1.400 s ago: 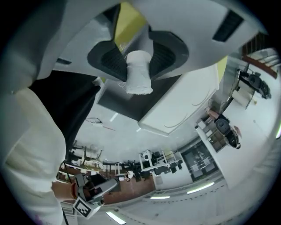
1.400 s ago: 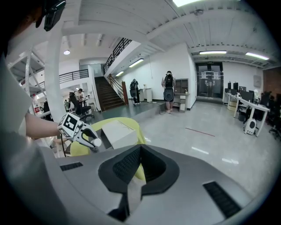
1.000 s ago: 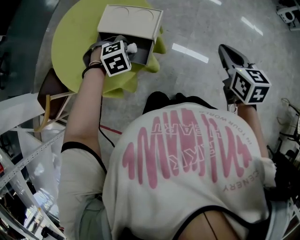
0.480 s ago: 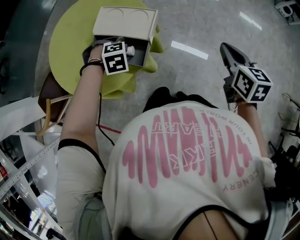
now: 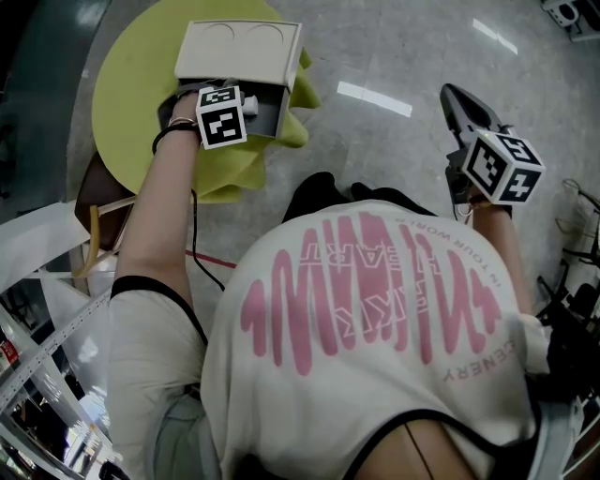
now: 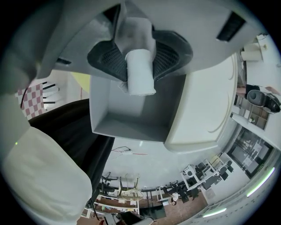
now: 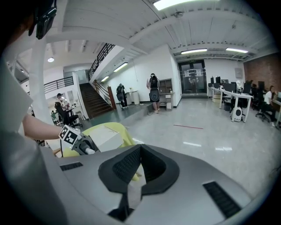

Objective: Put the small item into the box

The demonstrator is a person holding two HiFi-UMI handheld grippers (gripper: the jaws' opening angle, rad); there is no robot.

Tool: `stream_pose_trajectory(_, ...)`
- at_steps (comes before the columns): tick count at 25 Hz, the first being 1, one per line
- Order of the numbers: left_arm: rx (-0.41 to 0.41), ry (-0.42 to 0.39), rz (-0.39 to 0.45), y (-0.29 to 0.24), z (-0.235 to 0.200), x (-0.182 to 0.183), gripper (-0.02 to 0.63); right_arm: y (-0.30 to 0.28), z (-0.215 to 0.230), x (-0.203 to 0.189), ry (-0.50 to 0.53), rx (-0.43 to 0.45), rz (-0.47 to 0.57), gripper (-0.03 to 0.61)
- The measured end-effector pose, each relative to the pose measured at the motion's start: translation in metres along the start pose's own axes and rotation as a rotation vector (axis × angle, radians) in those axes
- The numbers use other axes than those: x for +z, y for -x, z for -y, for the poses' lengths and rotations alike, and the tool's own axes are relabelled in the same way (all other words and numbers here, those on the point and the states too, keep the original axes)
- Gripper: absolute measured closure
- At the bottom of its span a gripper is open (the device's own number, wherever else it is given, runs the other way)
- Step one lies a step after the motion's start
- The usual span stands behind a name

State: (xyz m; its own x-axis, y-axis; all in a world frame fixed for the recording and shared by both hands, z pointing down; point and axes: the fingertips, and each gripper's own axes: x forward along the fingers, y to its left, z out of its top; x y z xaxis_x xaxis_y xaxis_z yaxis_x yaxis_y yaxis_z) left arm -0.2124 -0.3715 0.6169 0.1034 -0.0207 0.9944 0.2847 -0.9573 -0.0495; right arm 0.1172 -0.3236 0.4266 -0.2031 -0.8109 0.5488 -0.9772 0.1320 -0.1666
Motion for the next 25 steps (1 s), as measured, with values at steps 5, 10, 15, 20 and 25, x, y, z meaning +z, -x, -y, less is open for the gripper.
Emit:
stream_pose_trajectory(5, -0.016, -0.005, 0.001, 0.000, -0.001, 0.002, 0.443, 0.001, 0.010, -0.002, -0.020, -0.011, -0.002, 0.572)
stream_pose_trajectory(10, -0.036, -0.018, -0.016, -0.005, 0.000, 0.001, 0.439, 0.003, 0.018, -0.007, -0.033, -0.020, 0.000, 0.572)
stream_pose_trajectory(15, -0.057, -0.019, -0.034, -0.009, 0.002, 0.000, 0.437, 0.007, 0.029, -0.011, -0.057, -0.036, -0.004, 0.572)
stream_pose_trajectory(20, -0.066, -0.009, -0.047, -0.008, 0.002, 0.000, 0.436, 0.014, 0.037, -0.019, -0.093, -0.045, -0.026, 0.572)
stream_pose_trajectory(25, -0.084, -0.017, -0.059, -0.010, 0.001, 0.001, 0.430, 0.016, 0.046, -0.029, -0.109, -0.069, -0.027, 0.572)
